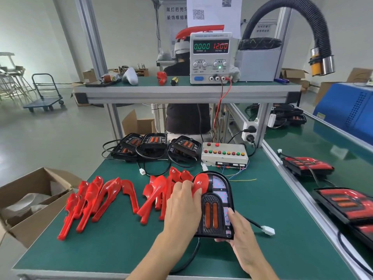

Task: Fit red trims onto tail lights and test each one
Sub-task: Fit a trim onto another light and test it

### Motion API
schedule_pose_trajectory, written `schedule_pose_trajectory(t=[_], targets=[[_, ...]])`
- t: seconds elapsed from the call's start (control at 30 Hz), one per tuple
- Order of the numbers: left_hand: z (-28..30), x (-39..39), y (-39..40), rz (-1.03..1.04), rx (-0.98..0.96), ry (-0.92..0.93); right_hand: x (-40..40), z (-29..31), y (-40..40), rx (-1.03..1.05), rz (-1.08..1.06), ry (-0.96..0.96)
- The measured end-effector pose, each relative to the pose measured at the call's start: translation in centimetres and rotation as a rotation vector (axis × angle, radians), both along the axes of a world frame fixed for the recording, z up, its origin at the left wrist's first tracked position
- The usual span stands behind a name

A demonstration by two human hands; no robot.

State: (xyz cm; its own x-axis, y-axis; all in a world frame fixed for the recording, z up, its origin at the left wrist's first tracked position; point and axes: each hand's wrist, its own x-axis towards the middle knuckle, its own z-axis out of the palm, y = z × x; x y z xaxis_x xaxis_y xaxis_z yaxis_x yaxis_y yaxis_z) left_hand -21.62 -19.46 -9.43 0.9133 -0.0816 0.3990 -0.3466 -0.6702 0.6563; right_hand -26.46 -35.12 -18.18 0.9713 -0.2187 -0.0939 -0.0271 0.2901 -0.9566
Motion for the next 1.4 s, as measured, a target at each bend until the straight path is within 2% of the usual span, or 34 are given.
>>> schedule_pose_trajectory(t=[0.17, 0.27, 0.47, 0.7, 0.83, 1.0, 1.4], targets=[[0.9, 0.2, 0.2, 0.099, 0.337, 0.009, -0.1, 0.4, 0.1, 0.014, 0.007, 0.014], [1.0, 0.5, 0.4, 0.087, 0.405, 0.017, -0.1, 0.7, 0.2, 0.004, 0.006, 0.009], [0.3, 0.7, 0.6, 0.031, 0.283, -0.003, -0.1, 0.5, 0.0, 0.000, 0.023, -0.019], [0.8, 0.4, 0.2, 0.038, 0.361, -0.086, -0.2, 0.7, 0.2, -0.026, 0.040, -0.031], [0.9, 0.1, -0.3, 0.030, 0.315, -0.137, -0.2, 0.7, 0.2, -0.034, 0.041, -0.021], [0.4, 0.4, -0.4, 0.047, 0.397, -0.109, -0.2, 0.7, 0.2, -0.031, 0.035, -0.026], [0.2, 0.4, -0.5, 0.051, 0.381, -0.129, -0.2, 0.7, 0.2, -0.010, 0.036, -0.028]])
